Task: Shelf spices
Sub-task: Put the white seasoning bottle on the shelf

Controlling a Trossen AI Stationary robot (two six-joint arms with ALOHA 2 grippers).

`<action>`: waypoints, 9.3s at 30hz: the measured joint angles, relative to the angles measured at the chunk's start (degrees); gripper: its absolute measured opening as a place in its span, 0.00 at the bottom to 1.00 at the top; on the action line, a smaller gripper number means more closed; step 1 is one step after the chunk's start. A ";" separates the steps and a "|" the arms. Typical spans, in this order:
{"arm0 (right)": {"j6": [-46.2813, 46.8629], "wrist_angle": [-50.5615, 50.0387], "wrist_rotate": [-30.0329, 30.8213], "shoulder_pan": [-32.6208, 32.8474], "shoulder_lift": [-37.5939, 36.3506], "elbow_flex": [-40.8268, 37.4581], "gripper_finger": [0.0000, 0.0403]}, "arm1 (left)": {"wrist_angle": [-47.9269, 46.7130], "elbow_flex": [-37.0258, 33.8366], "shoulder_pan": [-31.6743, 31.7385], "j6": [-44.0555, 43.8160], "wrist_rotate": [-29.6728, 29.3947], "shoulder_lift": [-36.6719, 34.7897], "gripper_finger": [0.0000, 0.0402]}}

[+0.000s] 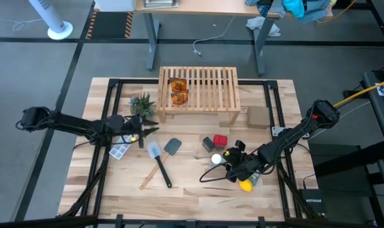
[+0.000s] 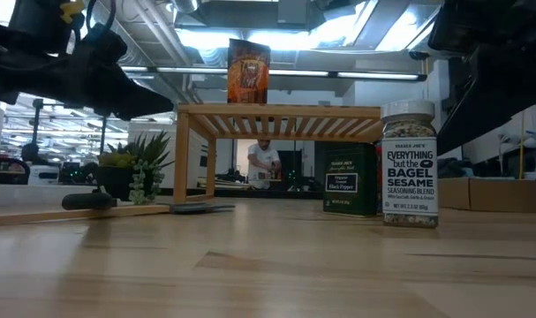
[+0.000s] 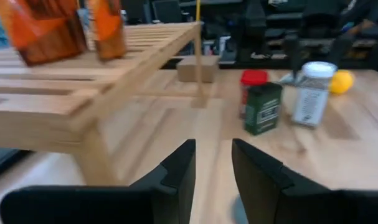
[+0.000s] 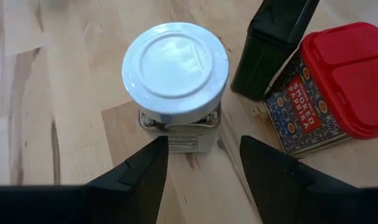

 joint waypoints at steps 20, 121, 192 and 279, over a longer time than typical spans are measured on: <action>-2.88 1.32 1.17 0.00 -0.04 0.02 0.51 | -0.05 -0.02 17.92 6.65 24.12 -0.76 0.24; 3.63 4.79 8.37 0.01 -0.04 0.00 0.51 | -40.01 0.09 5.31 0.61 23.11 -46.46 0.24; -6.15 17.26 16.15 -4.44 0.67 -0.02 0.50 | -40.01 0.09 5.33 0.61 23.11 -46.44 0.24; -61.70 40.65 -48.06 -59.25 -4.11 5.75 0.82 | -40.01 0.07 5.33 0.61 23.12 -46.46 0.24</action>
